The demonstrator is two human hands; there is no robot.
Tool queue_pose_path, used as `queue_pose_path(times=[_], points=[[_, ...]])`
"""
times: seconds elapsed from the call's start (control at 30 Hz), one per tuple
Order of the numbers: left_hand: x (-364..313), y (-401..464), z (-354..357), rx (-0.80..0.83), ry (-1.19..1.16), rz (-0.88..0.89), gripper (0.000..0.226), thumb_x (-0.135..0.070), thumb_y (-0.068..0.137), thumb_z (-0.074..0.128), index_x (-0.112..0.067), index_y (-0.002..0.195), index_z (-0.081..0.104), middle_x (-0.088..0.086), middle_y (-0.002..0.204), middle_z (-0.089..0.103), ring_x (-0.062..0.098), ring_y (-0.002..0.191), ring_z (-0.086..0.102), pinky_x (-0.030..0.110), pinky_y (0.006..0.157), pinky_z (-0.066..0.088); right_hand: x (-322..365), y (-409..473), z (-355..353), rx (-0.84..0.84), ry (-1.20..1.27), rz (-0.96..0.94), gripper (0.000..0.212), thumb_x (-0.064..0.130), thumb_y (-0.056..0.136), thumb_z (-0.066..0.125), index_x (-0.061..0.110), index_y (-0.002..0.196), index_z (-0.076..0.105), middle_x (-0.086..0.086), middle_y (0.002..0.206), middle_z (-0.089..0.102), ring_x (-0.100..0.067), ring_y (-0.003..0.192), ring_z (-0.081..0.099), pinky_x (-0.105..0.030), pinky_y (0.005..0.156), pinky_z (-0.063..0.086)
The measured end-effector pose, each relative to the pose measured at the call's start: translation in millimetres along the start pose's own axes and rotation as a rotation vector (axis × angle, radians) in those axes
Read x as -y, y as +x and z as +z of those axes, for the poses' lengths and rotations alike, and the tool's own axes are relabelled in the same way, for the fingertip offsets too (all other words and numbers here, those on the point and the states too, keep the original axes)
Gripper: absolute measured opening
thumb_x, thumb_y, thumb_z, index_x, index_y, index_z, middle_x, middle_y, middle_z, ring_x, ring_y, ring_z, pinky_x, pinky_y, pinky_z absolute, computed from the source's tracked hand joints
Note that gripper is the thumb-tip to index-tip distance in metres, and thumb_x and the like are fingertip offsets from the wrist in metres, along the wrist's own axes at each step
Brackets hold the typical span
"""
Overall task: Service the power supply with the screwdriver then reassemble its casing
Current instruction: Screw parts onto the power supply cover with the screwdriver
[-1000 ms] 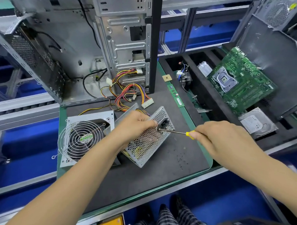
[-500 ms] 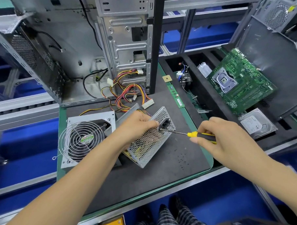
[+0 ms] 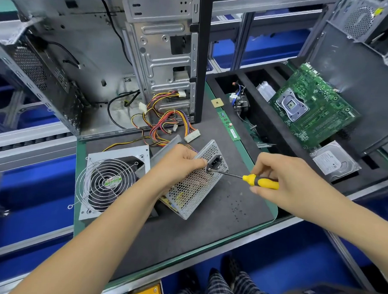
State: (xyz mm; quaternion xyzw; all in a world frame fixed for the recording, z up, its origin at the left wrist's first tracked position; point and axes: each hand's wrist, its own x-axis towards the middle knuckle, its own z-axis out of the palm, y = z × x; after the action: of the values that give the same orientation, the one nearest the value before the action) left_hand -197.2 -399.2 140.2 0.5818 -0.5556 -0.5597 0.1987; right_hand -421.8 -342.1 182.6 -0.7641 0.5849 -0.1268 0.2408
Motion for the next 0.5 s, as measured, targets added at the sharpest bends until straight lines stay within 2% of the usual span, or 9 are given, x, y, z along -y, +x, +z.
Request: queue_pose_path(times=[0.07, 0.13, 0.2, 0.3, 0.37, 0.43, 0.5], points=[[-0.2, 0.1, -0.3, 0.000, 0.004, 0.011, 0.024, -0.007, 0.093, 0.062, 0.016, 0.090, 0.066, 0.021, 0.078, 0.058, 0.025, 0.069, 0.051, 0.031, 0.065, 0.037, -0.9, -0.2, -2.4, -0.051, -0.009, -0.048, 0.016, 0.023, 0.077, 0.075, 0.024, 0.078, 0.059, 0.012, 0.069, 0.058, -0.002, 0.066, 0.052, -0.023, 0.061, 0.044], [0.1, 0.8, -0.5, 0.002, 0.009, 0.016, 0.023, -0.006, 0.093, 0.062, 0.016, 0.091, 0.066, 0.021, 0.078, 0.059, 0.025, 0.069, 0.051, 0.031, 0.065, 0.037, -4.5, -1.8, -3.5, -0.045, -0.091, -0.041, 0.011, 0.034, 0.082, 0.068, 0.027, 0.077, 0.062, 0.011, 0.059, 0.054, -0.007, 0.058, 0.048, -0.032, 0.058, 0.044], [0.7, 0.9, -0.3, 0.002, 0.018, 0.017, 0.025, -0.008, 0.092, 0.063, 0.017, 0.089, 0.065, 0.021, 0.076, 0.058, 0.025, 0.069, 0.049, 0.031, 0.067, 0.035, -6.3, -2.4, -1.7, 0.005, -0.158, -0.026, 0.025, 0.043, 0.090, 0.054, 0.027, 0.071, 0.060, 0.010, 0.048, 0.049, -0.009, 0.050, 0.044, -0.031, 0.052, 0.039], [1.6, 0.6, 0.9, 0.003, 0.020, 0.013, 0.026, -0.009, 0.092, 0.063, 0.016, 0.090, 0.066, 0.033, 0.081, 0.063, 0.026, 0.071, 0.050, 0.033, 0.070, 0.035, -8.5, -0.1, 3.1, 0.011, -0.133, -0.004, 0.042, 0.038, 0.097, 0.041, 0.017, 0.062, 0.054, 0.011, 0.043, 0.049, -0.006, 0.048, 0.047, -0.021, 0.047, 0.029], [1.4, 0.6, 1.0, -0.004, 0.016, 0.008, 0.025, -0.009, 0.092, 0.063, 0.016, 0.090, 0.066, 0.034, 0.083, 0.064, 0.027, 0.072, 0.052, 0.033, 0.070, 0.036, -9.3, 1.8, 2.8, 0.034, -0.077, 0.006, 0.032, 0.040, 0.094, 0.048, 0.016, 0.073, 0.052, 0.004, 0.055, 0.055, -0.009, 0.052, 0.046, -0.026, 0.054, 0.038], [1.0, 1.4, 0.9, -0.004, 0.011, 0.007, 0.025, -0.009, 0.092, 0.063, 0.017, 0.089, 0.066, 0.032, 0.081, 0.063, 0.027, 0.072, 0.051, 0.034, 0.070, 0.036, -6.4, 2.5, -0.7, 0.087, -0.050, 0.039, 0.024, 0.039, 0.084, 0.064, 0.022, 0.085, 0.048, 0.005, 0.074, 0.056, -0.010, 0.068, 0.052, -0.031, 0.064, 0.045], [0.9, 1.6, 1.4, -0.007, 0.008, 0.002, 0.026, -0.008, 0.092, 0.063, 0.017, 0.090, 0.065, 0.029, 0.080, 0.062, 0.027, 0.072, 0.051, 0.033, 0.070, 0.035, -6.0, 2.6, -3.1, 0.074, -0.056, 0.027, 0.027, 0.030, 0.078, 0.072, 0.025, 0.084, 0.047, 0.009, 0.084, 0.052, -0.010, 0.078, 0.052, -0.024, 0.067, 0.043]])
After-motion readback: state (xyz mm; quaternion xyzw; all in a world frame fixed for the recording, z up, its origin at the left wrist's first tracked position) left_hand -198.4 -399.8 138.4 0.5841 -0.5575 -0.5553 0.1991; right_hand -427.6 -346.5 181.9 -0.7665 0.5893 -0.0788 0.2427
